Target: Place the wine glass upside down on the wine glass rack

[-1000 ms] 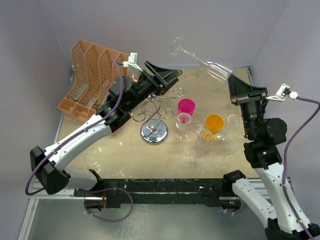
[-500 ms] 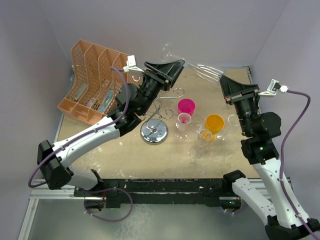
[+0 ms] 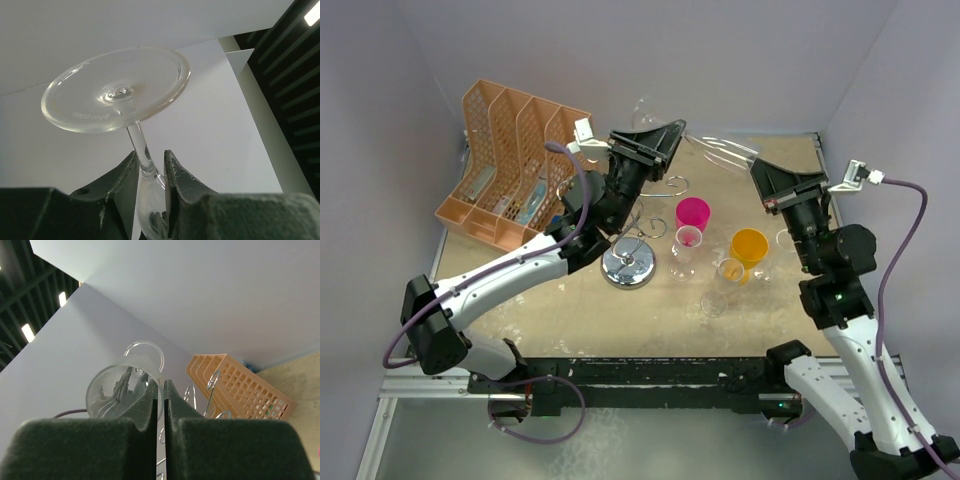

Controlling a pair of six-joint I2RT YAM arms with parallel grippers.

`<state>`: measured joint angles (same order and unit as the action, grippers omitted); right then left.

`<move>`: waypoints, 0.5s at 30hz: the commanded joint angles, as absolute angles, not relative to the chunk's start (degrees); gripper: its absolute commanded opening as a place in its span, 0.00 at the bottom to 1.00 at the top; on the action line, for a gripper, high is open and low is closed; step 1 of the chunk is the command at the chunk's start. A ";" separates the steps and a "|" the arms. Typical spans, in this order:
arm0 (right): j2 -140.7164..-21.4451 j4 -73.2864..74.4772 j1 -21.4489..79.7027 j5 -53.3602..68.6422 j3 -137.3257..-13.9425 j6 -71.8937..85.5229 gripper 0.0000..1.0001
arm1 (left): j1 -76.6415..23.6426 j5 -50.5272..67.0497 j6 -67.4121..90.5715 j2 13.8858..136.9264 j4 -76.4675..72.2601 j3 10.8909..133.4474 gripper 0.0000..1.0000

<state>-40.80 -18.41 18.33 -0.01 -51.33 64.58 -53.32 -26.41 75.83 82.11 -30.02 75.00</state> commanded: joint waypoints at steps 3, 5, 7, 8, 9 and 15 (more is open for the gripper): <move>-38.50 -22.12 18.28 4.87 -49.35 66.87 0.00 | -53.44 -29.08 75.26 81.63 -35.19 76.67 0.18; -38.26 -21.13 18.26 5.51 -49.43 66.88 0.00 | -53.42 -29.21 74.50 81.29 -35.63 76.61 0.07; -37.86 -20.57 18.26 5.82 -49.71 66.59 0.00 | -53.35 -28.98 72.99 81.01 -35.45 76.99 0.00; -37.60 -20.41 18.23 5.96 -49.79 66.20 0.00 | -53.35 -28.80 72.43 80.84 -35.03 77.31 0.00; -37.46 -19.87 18.28 5.93 -50.02 65.88 0.00 | -53.35 -28.70 71.81 80.59 -34.77 77.46 0.00; -37.58 -16.83 18.28 5.73 -51.41 63.67 0.23 | -52.89 -29.22 66.91 78.52 -30.58 79.02 0.00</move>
